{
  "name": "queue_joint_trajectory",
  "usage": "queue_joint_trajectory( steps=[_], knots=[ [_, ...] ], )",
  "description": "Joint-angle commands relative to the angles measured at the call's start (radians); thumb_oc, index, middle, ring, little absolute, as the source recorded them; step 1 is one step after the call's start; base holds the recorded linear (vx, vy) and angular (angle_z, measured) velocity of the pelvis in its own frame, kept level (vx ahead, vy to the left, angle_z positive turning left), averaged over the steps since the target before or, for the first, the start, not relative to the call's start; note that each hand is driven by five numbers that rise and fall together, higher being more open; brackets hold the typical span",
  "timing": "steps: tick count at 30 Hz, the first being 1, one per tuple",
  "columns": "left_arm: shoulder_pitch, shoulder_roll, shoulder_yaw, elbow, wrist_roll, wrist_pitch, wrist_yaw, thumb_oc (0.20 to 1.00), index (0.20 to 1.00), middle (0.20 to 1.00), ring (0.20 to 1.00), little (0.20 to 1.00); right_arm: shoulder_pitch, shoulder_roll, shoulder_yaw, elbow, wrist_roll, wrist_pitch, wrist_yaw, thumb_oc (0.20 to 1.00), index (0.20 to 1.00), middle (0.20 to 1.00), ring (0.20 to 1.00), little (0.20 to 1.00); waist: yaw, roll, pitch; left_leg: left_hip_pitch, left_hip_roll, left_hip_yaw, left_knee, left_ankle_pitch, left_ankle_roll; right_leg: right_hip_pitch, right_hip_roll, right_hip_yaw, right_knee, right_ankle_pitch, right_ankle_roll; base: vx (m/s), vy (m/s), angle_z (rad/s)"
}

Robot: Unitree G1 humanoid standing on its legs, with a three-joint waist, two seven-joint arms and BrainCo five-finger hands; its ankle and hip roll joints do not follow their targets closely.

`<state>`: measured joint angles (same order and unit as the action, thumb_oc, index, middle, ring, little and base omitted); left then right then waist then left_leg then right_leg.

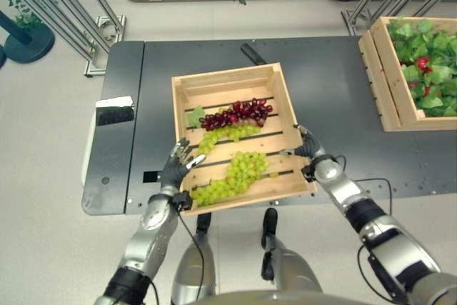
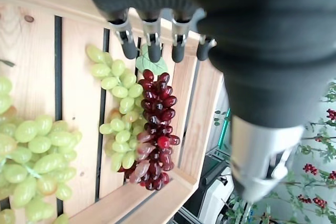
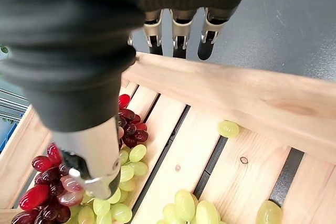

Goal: Pick up the fruits from the basket on one side to the basket on the other side

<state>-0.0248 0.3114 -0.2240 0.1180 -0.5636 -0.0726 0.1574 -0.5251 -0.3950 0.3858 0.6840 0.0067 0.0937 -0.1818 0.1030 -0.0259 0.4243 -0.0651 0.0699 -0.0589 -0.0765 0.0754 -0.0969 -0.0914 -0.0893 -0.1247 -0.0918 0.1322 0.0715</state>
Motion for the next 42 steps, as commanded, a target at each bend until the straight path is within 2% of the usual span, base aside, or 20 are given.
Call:
queue_joint_trajectory(
  steps=[1, 8, 13, 20, 25, 35, 42],
  knots=[
    [-0.026, 0.02, -0.035, -0.021, -0.006, -0.028, -0.008, 1.0, 1.0, 1.0, 1.0, 1.0, -0.046, 0.044, 0.052, 0.03, -0.022, -0.001, 0.008, 1.0, 1.0, 1.0, 1.0, 1.0, 0.026, -0.037, -0.011, -0.08, -0.04, -0.056, 0.004, -0.004, 0.043, -0.019, -0.065, -0.019, 0.019, -0.068, 0.085, 0.0, 0.0, 0.0],
    [-0.043, 0.017, -0.045, -0.021, 0.024, -0.025, 0.011, 1.0, 1.0, 1.0, 1.0, 1.0, -0.058, 0.037, 0.043, 0.053, -0.015, 0.001, -0.009, 1.0, 1.0, 1.0, 1.0, 1.0, 0.029, -0.043, -0.006, -0.091, -0.038, -0.058, 0.002, -0.003, 0.042, -0.031, -0.066, -0.02, 0.019, -0.066, 0.087, 0.0, 0.0, 0.0],
    [-0.06, 0.017, -0.058, -0.021, 0.04, -0.025, 0.015, 1.0, 1.0, 1.0, 1.0, 1.0, -0.112, 0.022, 0.084, 0.13, -0.047, 0.007, 0.005, 1.0, 1.0, 1.0, 1.0, 1.0, 0.037, -0.051, 0.003, -0.102, -0.036, -0.059, 0.004, 0.001, 0.041, -0.039, -0.067, -0.023, 0.021, -0.064, 0.088, 0.0, 0.001, 0.02],
    [-0.102, 0.001, -0.082, -0.012, 0.017, -0.027, 0.014, 1.0, 1.0, 1.0, 1.0, 1.0, -0.202, 0.053, 0.228, 0.226, -0.255, 0.029, 0.074, 1.0, 1.0, 1.0, 1.0, 1.0, 0.052, -0.058, 0.023, -0.118, -0.033, -0.067, 0.004, 0.008, 0.037, -0.05, -0.065, -0.028, 0.025, -0.063, 0.089, 0.0, -0.004, 0.04],
    [-0.129, -0.003, -0.075, 0.001, 0.02, -0.026, 0.032, 1.0, 1.0, 1.0, 1.0, 1.0, -0.18, 0.086, 0.261, 0.2, -0.331, 0.037, 0.096, 1.0, 1.0, 1.0, 1.0, 1.0, 0.058, -0.067, 0.031, -0.125, -0.03, -0.075, 0.002, 0.01, 0.035, -0.051, -0.064, -0.038, 0.024, -0.065, 0.089, 0.0, -0.003, 0.04],
    [-0.144, 0.0, -0.029, 0.012, 0.034, -0.009, 0.065, 1.0, 1.0, 1.0, 1.0, 1.0, -0.041, 0.078, 0.217, -0.042, -0.38, 0.042, 0.117, 1.0, 1.0, 1.0, 1.0, 1.0, 0.062, -0.108, 0.034, -0.134, -0.02, -0.088, 0.0, 0.008, 0.033, -0.047, -0.064, -0.048, 0.024, -0.073, 0.093, 0.0, -0.002, 0.01],
    [-0.121, 0.023, 0.051, -0.006, 0.052, 0.006, 0.075, 1.0, 1.0, 1.0, 1.0, 1.0, 0.224, 0.017, 0.002, -0.387, -0.13, 0.006, 0.11, 1.0, 1.0, 1.0, 1.0, 1.0, 0.048, -0.167, 0.026, -0.131, -0.01, -0.09, -0.002, 0.004, 0.032, -0.042, -0.065, -0.055, 0.024, -0.077, 0.097, 0.01, -0.007, 0.06]
  ],
)
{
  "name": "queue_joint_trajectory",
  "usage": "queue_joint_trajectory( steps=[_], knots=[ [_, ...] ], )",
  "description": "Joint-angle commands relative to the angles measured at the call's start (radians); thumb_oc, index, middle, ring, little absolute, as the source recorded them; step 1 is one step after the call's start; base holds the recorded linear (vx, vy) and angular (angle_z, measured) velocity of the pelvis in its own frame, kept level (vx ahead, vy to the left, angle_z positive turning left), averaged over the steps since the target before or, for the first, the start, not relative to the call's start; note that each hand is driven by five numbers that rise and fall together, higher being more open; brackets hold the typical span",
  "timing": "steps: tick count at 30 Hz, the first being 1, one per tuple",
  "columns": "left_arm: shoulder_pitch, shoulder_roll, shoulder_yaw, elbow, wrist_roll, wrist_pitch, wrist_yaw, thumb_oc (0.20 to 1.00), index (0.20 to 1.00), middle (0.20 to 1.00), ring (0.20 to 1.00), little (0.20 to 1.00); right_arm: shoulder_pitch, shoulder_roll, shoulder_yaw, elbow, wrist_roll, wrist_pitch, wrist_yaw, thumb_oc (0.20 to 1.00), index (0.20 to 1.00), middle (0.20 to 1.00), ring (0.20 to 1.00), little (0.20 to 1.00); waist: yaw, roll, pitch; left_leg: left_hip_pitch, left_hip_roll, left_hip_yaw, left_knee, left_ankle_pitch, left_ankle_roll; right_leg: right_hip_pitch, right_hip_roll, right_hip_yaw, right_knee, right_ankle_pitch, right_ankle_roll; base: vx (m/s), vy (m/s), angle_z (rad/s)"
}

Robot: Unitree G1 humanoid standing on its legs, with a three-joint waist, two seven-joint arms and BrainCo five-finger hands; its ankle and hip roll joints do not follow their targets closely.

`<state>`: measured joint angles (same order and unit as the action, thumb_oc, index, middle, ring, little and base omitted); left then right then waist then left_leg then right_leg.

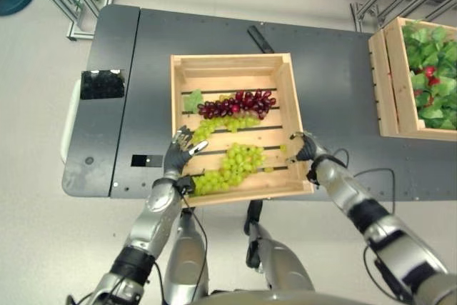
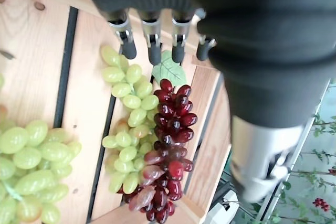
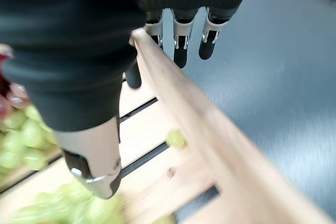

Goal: Pick up the fruits from the basket on one side to the basket on the other side

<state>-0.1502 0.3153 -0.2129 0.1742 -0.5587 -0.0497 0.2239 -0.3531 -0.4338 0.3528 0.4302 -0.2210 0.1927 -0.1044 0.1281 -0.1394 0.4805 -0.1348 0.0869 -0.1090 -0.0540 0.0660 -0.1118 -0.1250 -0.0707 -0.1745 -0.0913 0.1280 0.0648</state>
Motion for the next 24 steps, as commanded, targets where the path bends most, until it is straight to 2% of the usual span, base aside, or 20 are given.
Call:
queue_joint_trajectory(
  steps=[1, 2, 5, 12, 19, 24],
  knots=[
    [0.019, 0.026, 0.063, -0.071, 0.05, -0.016, 0.01, 1.0, 1.0, 1.0, 1.0, 1.0, 0.126, 0.035, -0.053, -0.225, 0.179, -0.114, 0.009, 1.0, 1.0, 1.0, 1.0, 1.0, 0.01, -0.07, -0.035, -0.06, -0.025, -0.037, -0.025, 0.012, 0.047, -0.008, -0.084, -0.002, 0.024, -0.074, 0.105, 0.0, 0.0, 0.0],
    [0.02, 0.026, 0.061, -0.072, 0.05, -0.015, 0.01, 1.0, 1.0, 1.0, 1.0, 1.0, 0.131, 0.033, -0.055, -0.231, 0.179, -0.111, 0.01, 1.0, 1.0, 1.0, 1.0, 1.0, 0.012, -0.069, -0.036, -0.06, -0.025, -0.037, -0.025, 0.012, 0.047, -0.008, -0.084, -0.002, 0.024, -0.074, 0.105, 0.0, 0.0, 0.0],
    [0.051, 0.034, 0.098, -0.089, 0.049, -0.015, 0.005, 1.0, 1.0, 1.0, 1.0, 1.0, 0.222, 0.002, -0.181, -0.347, 0.255, -0.151, -0.012, 1.0, 1.0, 1.0, 1.0, 1.0, -0.007, -0.094, -0.052, -0.055, -0.025, -0.031, -0.025, 0.005, 0.048, -0.006, -0.085, 0.005, 0.024, -0.074, 0.107, 0.0, 0.0, 0.0],
    [0.072, 0.045, 0.129, -0.117, 0.041, -0.016, -0.001, 1.0, 1.0, 1.0, 1.0, 1.0, 0.261, -0.027, -0.3, -0.439, 0.273, -0.168, -0.026, 1.0, 1.0, 1.0, 1.0, 1.0, -0.024, -0.11, -0.071, -0.051, -0.027, -0.017, -0.026, -0.004, 0.051, -0.009, -0.089, 0.017, 0.022, -0.073, 0.109, 0.0, 0.0, 0.0],
    [0.084, 0.045, 0.154, -0.132, 0.048, -0.013, -0.007, 1.0, 1.0, 1.0, 1.0, 1.0, 0.259, -0.06, -0.346, -0.554, 0.241, -0.178, 0.002, 1.0, 1.0, 1.0, 1.0, 1.0, -0.033, -0.118, -0.081, -0.051, -0.027, -0.015, -0.026, -0.008, 0.049, -0.012, -0.091, 0.021, 0.021, -0.074, 0.109, 0.01, -0.002, -0.02],
    [0.091, 0.034, 0.166, -0.151, 0.039, -0.021, 0.009, 1.0, 1.0, 1.0, 1.0, 1.0, 0.246, -0.061, -0.344, -0.612, 0.282, -0.192, 0.03, 1.0, 1.0, 1.0, 1.0, 1.0, -0.031, -0.124, -0.084, -0.051, -0.027, -0.017, -0.026, -0.009, 0.049, -0.011, -0.091, 0.02, 0.021, -0.075, 0.109, 0.0, 0.0, 0.0]
  ],
)
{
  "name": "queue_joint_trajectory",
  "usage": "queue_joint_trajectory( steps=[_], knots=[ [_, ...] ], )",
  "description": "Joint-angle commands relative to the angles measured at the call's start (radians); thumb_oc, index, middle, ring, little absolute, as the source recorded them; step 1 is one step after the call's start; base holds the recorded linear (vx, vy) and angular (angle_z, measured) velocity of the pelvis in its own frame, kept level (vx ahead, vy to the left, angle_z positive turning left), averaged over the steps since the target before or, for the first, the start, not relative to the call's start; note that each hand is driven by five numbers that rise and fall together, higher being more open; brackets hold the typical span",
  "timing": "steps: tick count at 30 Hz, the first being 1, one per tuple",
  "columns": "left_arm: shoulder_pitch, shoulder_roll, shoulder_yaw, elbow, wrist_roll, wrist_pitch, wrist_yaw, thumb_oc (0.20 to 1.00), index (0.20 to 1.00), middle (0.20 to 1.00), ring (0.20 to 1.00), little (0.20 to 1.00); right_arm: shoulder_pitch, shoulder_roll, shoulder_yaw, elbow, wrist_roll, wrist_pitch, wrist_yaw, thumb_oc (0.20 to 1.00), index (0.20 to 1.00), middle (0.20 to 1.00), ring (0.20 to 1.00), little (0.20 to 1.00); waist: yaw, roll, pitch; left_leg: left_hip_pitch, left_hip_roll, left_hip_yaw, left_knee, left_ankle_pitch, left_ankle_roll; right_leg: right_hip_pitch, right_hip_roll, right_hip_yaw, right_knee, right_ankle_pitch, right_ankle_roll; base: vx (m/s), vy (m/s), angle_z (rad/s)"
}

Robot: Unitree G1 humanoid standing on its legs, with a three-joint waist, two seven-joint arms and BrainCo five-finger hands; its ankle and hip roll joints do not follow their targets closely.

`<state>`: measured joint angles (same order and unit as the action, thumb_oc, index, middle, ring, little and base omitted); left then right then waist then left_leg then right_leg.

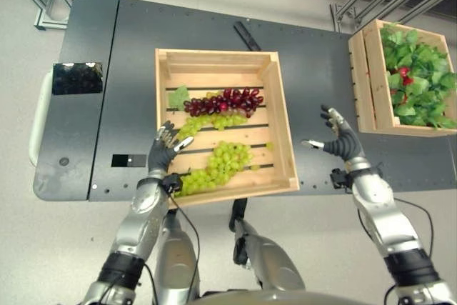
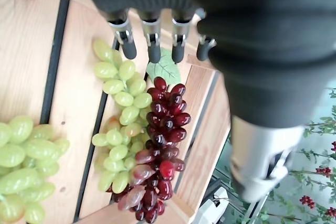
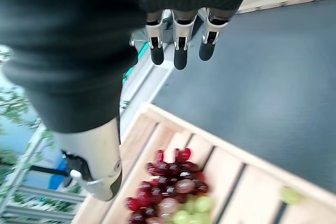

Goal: Pick up the fruits from the basket on one side to the basket on the other side

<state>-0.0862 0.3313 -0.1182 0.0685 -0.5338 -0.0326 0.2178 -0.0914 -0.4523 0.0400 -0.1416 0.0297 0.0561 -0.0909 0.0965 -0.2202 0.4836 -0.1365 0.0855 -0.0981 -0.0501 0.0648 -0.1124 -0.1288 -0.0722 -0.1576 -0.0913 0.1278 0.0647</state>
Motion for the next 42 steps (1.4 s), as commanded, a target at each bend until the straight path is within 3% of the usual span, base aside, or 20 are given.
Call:
queue_joint_trajectory(
  steps=[1, 5, 12, 17, 23, 32, 42],
  knots=[
    [0.029, 0.015, 0.072, -0.047, 0.01, -0.042, 0.019, 1.0, 1.0, 1.0, 1.0, 1.0, -0.023, -0.043, -0.019, -0.033, 0.036, -0.055, 0.021, 1.0, 1.0, 1.0, 1.0, 1.0, 0.003, -0.045, -0.087, -0.049, -0.026, -0.029, -0.03, -0.008, 0.05, -0.007, -0.09, 0.002, 0.022, -0.075, 0.109, 0.0, 0.0, 0.0],
    [0.029, 0.013, 0.066, -0.082, -0.001, -0.056, 0.027, 1.0, 1.0, 1.0, 1.0, 1.0, -0.09, -0.044, 0.067, 0.022, -0.003, -0.034, 0.03, 1.0, 1.0, 1.0, 1.0, 1.0, 0.025, -0.044, -0.082, -0.051, -0.027, -0.035, -0.029, -0.007, 0.05, -0.003, -0.09, -0.007, 0.023, -0.077, 0.108, 0.0, -0.007, 0.01],
    [0.016, 0.002, 0.031, -0.109, -0.013, -0.073, 0.06, 1.0, 1.0, 1.0, 1.0, 1.0, -0.311, 0.035, 0.28, 0.184, -0.137, 0.025, 0.01, 1.0, 1.0, 1.0, 1.0, 1.0, 0.082, -0.029, -0.065, -0.06, -0.03, -0.053, -0.027, -0.002, 0.051, 0.003, -0.091, -0.025, 0.025, -0.08, 0.103, 0.01, -0.021, 0.06],
    [0.011, -0.004, -0.001, -0.093, -0.021, -0.077, 0.07, 1.0, 1.0, 1.0, 1.0, 1.0, -0.461, 0.113, 0.416, 0.345, -0.169, 0.048, 0.012, 1.0, 1.0, 1.0, 1.0, 1.0, 0.122, -0.018, -0.053, -0.066, -0.035, -0.069, -0.026, 0.002, 0.051, 0.007, -0.091, -0.037, 0.029, -0.081, 0.101, 0.01, -0.015, 0.09],
    [-0.024, -0.01, -0.047, -0.06, -0.036, -0.074, 0.074, 1.0, 1.0, 1.0, 1.0, 1.0, -0.603, 0.189, 0.56, 0.624, -0.35, 0.098, 0.021, 1.0, 1.0, 1.0, 1.0, 1.0, 0.173, -0.001, -0.033, -0.083, -0.041, -0.101, -0.024, 0.013, 0.048, 0.01, -0.093, -0.066, 0.037, -0.084, 0.101, 0.01, -0.014, 0.16],
    [-0.075, -0.018, -0.098, -0.032, -0.041, -0.068, 0.057, 1.0, 1.0, 1.0, 1.0, 1.0, -0.63, 0.252, 0.64, 0.941, -0.47, 0.119, 0.031, 1.0, 1.0, 1.0, 1.0, 1.0, 0.207, 0.018, -0.013, -0.103, -0.043, -0.145, -0.024, 0.026, 0.038, 0.018, -0.09, -0.105, 0.039, -0.091, 0.097, 0.0, -0.015, 0.16],
    [-0.075, -0.014, -0.058, -0.02, -0.035, -0.064, 0.048, 1.0, 1.0, 1.0, 1.0, 1.0, -0.518, 0.147, 0.601, 0.88, -0.502, 0.111, 0.07, 1.0, 1.0, 1.0, 1.0, 1.0, 0.191, -0.01, -0.016, -0.105, -0.039, -0.155, -0.026, 0.028, 0.03, 0.026, -0.087, -0.115, 0.04, -0.101, 0.094, -0.01, -0.005, 0.04]
  ],
)
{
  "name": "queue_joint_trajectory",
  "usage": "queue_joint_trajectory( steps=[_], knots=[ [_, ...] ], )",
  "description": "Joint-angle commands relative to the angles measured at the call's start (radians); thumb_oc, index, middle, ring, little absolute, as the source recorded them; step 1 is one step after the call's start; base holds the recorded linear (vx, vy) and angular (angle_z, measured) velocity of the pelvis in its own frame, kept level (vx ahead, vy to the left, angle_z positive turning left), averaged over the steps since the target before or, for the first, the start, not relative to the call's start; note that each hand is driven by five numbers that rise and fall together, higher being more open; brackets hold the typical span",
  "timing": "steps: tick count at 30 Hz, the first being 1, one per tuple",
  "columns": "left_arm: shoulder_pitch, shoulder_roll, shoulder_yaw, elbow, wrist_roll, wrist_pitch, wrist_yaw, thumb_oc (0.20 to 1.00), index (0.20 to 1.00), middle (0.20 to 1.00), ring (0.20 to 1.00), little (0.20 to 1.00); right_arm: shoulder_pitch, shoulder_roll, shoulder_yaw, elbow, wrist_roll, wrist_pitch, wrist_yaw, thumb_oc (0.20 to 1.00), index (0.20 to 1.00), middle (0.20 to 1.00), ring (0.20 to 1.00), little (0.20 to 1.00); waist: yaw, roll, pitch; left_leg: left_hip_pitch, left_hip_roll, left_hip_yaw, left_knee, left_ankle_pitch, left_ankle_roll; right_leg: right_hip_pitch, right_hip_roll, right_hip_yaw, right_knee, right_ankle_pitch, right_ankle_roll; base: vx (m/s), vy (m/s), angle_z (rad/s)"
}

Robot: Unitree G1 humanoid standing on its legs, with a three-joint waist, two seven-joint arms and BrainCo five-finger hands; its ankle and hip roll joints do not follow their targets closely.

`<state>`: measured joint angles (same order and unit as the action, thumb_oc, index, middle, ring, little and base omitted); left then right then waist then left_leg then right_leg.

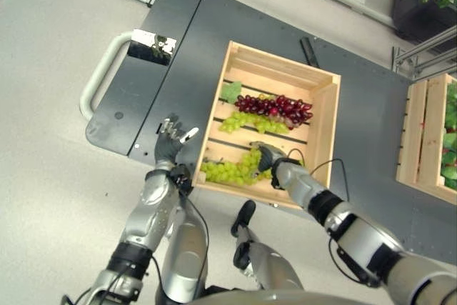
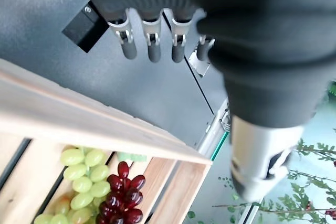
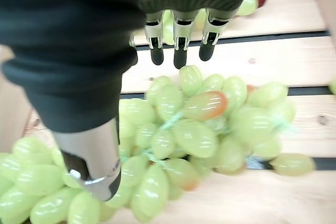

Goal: Pick up the fruits from the basket on one side to the basket on the other side

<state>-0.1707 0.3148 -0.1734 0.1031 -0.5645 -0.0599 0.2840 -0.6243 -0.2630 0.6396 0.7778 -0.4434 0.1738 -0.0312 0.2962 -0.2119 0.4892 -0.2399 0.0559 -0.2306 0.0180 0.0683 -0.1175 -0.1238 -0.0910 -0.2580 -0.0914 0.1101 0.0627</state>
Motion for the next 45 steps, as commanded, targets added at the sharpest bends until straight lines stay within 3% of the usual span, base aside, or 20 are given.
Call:
queue_joint_trajectory(
  steps=[1, 12, 20, 30, 40, 45],
  knots=[
    [0.013, 0.005, 0.004, -0.055, -0.003, -0.035, -0.02, 1.0, 1.0, 1.0, 1.0, 1.0, 0.042, -0.068, -0.014, -0.071, -0.027, -0.009, 0.016, 1.0, 1.0, 1.0, 1.0, 1.0, -0.016, -0.027, -0.024, 0.001, -0.008, -0.022, -0.094, 0.024, 0.035, 0.022, -0.07, -0.015, 0.043, -0.085, 0.095, 0.0, 0.0, 0.0],
    [0.012, 0.009, -0.006, -0.067, -0.006, -0.031, -0.036, 1.0, 1.0, 1.0, 1.0, 1.0, 0.024, -0.114, 0.009, -0.012, -0.132, -0.001, 0.042, 1.0, 1.0, 1.0, 1.0, 1.0, -0.016, -0.027, -0.028, 0.001, -0.013, -0.031, -0.094, 0.022, 0.035, 0.023, -0.072, -0.021, 0.05, -0.091, 0.095, 0.0, -0.002, 0.01],
    [-0.006, -0.003, -0.034, -0.074, -0.014, -0.027, -0.038, 1.0, 1.0, 1.0, 1.0, 1.0, -0.048, -0.054, 0.072, 0.142, -0.283, 0.026, 0.029, 1.0, 1.0, 1.0, 1.0, 1.0, 0.005, -0.017, -0.019, -0.005, -0.016, -0.055, -0.094, 0.027, 0.033, 0.026, -0.069, -0.039, 0.06, -0.102, 0.09, 0.01, -0.022, 0.07],
    [-0.025, -0.018, -0.064, -0.08, -0.032, -0.03, -0.01, 1.0, 1.0, 1.0, 1.0, 1.0, -0.043, 0.045, 0.043, 0.198, -0.207, 0.045, -0.064, 1.0, 1.0, 1.0, 1.0, 1.0, 0.027, 0.002, 0.001, -0.019, -0.017, -0.081, -0.093, 0.037, 0.028, 0.024, -0.064, -0.059, 0.068, -0.111, 0.084, 0.0, -0.009, 0.09],
    [-0.025, -0.02, -0.078, -0.073, -0.039, -0.033, 0.021, 1.0, 1.0, 1.0, 1.0, 1.0, 0.015, 0.152, -0.062, 0.235, 0.118, 0.019, -0.177, 1.0, 1.0, 1.0, 1.0, 1.0, 0.034, 0.02, 0.012, -0.034, -0.016, -0.095, -0.089, 0.045, 0.026, 0.02, -0.059, -0.072, 0.073, -0.119, 0.078, -0.01, 0.005, 0.07],
    [-0.019, -0.025, -0.079, -0.082, -0.044, -0.043, 0.037, 1.0, 1.0, 1.0, 1.0, 1.0, 0.023, 0.157, -0.059, 0.196, 0.119, 0.012, -0.196, 1.0, 1.0, 1.0, 1.0, 1.0, 0.031, 0.029, 0.02, -0.038, -0.017, -0.098, -0.087, 0.047, 0.025, 0.016, -0.059, -0.071, 0.079, -0.122, 0.076, 0.0, 0.006, 0.01]
  ],
)
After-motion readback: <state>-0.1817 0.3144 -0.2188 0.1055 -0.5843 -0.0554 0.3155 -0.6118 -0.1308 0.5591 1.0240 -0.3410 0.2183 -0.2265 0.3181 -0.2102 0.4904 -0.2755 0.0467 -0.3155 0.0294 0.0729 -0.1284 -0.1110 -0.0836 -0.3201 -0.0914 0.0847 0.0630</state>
